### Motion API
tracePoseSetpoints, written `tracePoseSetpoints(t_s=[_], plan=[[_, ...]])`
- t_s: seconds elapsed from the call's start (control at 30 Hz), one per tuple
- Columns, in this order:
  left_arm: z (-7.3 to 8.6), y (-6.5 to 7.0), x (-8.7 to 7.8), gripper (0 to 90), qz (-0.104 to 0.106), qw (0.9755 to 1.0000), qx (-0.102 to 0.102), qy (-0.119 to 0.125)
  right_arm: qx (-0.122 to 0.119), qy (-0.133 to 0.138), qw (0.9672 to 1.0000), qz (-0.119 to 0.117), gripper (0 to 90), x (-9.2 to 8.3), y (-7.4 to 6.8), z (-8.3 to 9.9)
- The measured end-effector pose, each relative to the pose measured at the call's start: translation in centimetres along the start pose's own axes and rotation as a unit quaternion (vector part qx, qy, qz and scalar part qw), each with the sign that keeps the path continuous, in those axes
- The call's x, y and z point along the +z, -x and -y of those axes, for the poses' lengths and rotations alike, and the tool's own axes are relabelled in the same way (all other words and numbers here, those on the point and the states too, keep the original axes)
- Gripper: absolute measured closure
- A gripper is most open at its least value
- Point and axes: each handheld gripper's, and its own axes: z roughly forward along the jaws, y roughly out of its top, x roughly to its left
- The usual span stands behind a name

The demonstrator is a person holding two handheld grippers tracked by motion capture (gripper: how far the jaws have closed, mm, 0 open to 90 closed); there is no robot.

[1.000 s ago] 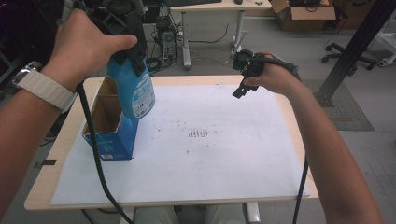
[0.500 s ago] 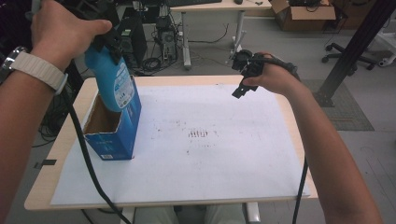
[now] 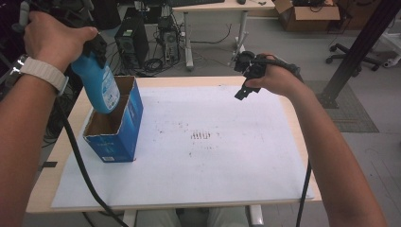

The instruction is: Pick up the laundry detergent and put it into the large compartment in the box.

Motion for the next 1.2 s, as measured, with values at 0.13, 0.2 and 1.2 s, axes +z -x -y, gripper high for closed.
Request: tracePoseSetpoints(t_s=[0.13,0.2,1.2], plan=[[0.0,-0.5,1.7,37.2,-0.011,0.9999,-0.008,-0.007,0.000,-0.002,1.0000,0.000,10.7,0.2,0.0,-0.1],[0.1,-0.7,2.5,37.2,-0.012,0.9998,-0.009,-0.009,-0.001,-0.002,1.0000,-0.001,10.7,0.3,0.0,-0.1],[2.2,-0.6,13.9,37.2,-0.004,0.9996,0.012,-0.024,0.009,-0.008,0.9999,-0.006,10.7,1.0,0.1,0.9]])
